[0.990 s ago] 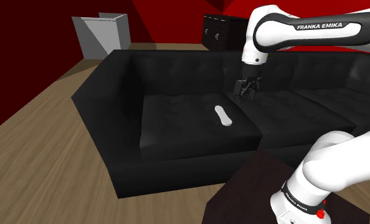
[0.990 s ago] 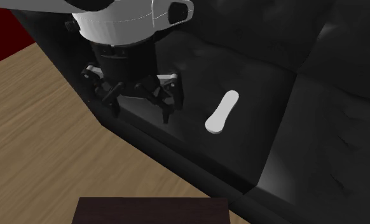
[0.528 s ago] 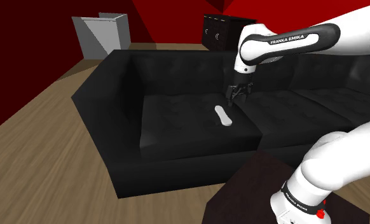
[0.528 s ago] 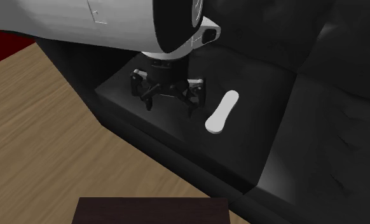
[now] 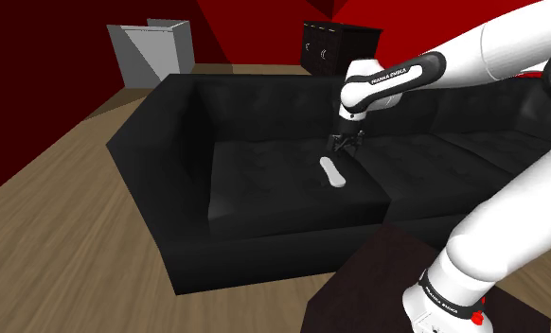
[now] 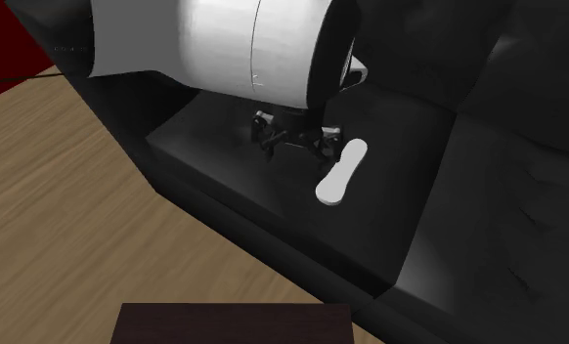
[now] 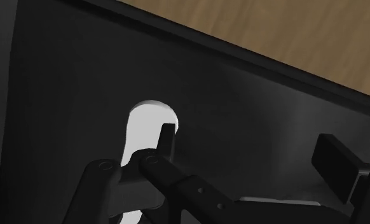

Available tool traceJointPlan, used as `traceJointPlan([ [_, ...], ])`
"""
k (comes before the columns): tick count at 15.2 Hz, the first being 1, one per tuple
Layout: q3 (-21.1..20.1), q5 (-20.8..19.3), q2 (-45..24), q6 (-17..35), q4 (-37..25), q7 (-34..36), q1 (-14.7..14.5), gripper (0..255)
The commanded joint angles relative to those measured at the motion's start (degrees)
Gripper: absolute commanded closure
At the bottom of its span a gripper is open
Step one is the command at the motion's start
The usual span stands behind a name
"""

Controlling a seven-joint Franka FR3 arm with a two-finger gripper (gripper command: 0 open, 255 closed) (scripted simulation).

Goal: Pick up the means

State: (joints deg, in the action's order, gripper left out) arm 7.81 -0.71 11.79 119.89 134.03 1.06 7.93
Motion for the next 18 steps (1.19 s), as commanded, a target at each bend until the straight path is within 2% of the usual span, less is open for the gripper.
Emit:
traceJointPlan([
  [1,0.95,0.35,-4.24,3.45,-1.33,-0.43,0.64,0],
  [8,3.14,3.18,-18.19,11.38,-8.8,-1.77,2.72,0],
  [15,3.99,7.41,-32.29,16.15,-19.38,-3.41,5.9,0],
  [18,3.8,7.99,-34.15,17.56,-19.88,-3.72,6.28,0],
])
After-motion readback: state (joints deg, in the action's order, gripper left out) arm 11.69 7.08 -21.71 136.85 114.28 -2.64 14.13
